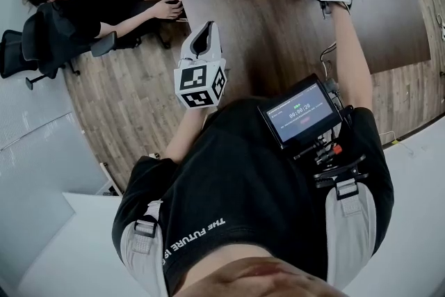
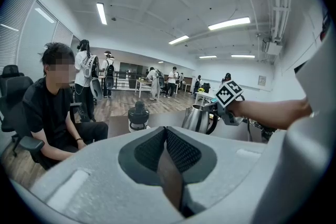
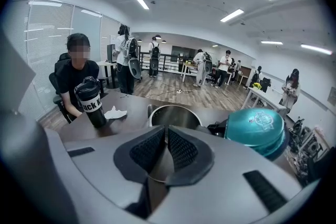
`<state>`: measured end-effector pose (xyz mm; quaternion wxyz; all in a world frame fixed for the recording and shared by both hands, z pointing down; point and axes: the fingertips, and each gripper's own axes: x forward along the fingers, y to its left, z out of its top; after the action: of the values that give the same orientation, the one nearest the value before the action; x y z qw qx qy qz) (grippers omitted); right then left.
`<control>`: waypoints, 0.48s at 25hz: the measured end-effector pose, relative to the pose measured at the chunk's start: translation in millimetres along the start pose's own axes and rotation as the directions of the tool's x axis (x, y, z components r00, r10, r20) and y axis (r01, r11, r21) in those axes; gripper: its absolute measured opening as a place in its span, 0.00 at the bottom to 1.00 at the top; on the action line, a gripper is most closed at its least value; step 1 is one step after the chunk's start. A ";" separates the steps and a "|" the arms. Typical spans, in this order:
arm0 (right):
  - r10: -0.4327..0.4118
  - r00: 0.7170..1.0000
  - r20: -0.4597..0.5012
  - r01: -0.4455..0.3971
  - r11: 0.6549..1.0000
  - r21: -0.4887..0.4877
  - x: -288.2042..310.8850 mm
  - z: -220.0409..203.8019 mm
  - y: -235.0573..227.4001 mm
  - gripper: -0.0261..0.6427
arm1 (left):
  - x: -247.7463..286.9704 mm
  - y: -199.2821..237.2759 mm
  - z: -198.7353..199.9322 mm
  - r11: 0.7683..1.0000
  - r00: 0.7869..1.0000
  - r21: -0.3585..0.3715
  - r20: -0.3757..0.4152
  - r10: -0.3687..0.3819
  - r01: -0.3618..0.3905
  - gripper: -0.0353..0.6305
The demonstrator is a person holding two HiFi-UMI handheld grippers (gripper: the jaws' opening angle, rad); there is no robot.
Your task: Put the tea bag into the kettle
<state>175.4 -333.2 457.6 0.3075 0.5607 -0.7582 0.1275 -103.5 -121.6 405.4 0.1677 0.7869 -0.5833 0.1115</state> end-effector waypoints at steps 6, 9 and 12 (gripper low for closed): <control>-0.006 1.000 0.006 0.006 1.000 -0.017 -5.2 -0.4 6.2 0.06 | 2.0 1.8 0.3 1.000 1.000 0.001 0.004 -0.002 0.002 0.08; -0.001 1.000 0.010 0.001 1.000 -0.020 -9.6 -1.2 10.7 0.06 | 4.1 0.8 1.0 1.000 1.000 0.003 0.008 -0.010 0.010 0.08; 0.000 1.000 0.021 0.001 1.000 -0.025 -14.4 -3.3 13.8 0.06 | 7.5 -0.2 -0.7 1.000 1.000 0.007 0.011 -0.021 0.021 0.08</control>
<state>166.3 -315.7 453.4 0.3066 0.5584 -0.7626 0.1121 -101.1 -127.8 408.8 0.1628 0.7942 -0.5755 0.1073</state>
